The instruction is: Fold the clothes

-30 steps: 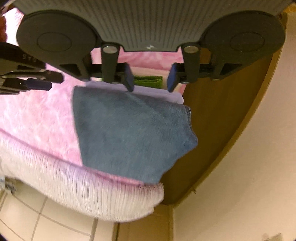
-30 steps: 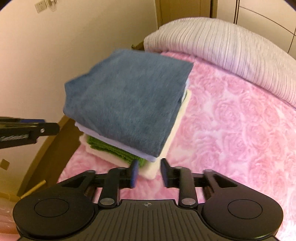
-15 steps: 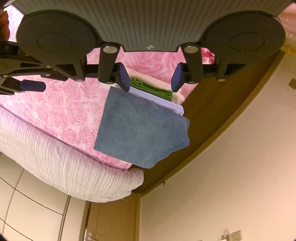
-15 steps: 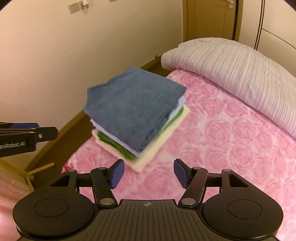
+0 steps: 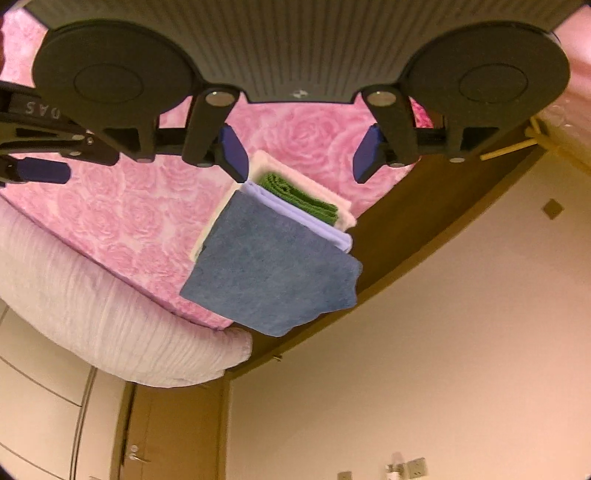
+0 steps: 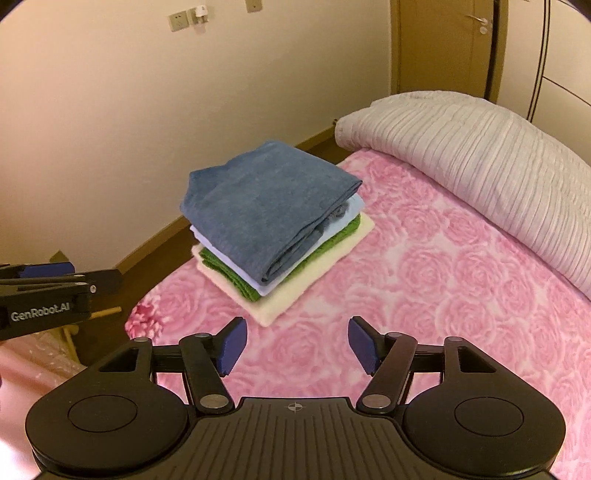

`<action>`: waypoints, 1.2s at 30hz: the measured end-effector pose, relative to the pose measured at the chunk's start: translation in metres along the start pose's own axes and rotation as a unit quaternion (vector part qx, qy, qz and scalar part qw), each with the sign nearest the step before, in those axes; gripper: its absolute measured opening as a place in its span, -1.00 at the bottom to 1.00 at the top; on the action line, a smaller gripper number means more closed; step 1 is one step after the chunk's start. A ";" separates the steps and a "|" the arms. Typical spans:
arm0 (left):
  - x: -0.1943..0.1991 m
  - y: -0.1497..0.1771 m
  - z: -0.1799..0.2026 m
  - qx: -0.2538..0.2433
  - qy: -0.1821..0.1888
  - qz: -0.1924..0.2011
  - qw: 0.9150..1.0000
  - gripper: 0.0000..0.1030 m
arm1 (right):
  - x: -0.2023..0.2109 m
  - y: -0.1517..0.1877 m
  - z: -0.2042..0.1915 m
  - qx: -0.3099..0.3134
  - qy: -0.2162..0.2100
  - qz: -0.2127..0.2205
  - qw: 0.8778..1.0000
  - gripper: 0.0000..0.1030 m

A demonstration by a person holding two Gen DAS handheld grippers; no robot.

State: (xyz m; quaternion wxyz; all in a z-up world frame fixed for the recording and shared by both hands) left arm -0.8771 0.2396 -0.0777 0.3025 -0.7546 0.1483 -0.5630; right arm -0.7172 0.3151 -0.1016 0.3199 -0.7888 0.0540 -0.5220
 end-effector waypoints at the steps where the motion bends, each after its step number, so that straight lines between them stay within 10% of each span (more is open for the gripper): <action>1: 0.001 0.003 0.003 -0.001 -0.005 -0.001 1.000 0.16 | 0.002 0.001 0.002 0.002 0.002 -0.001 1.000 0.26; 36: -0.033 0.011 0.045 0.038 -0.012 -0.059 0.997 0.16 | -0.037 -0.005 0.041 0.051 -0.002 -0.055 0.997 0.26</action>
Point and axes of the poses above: each gripper's, at about its wrist camera, not at the fingertips, and x roughly against the way its jaws point, z to its right, y to its underside, the point moved 4 cm from there along -x, roughly the way its jaws point, and after that the axes turned 9 degrees about -x, right-handed, at the moved point
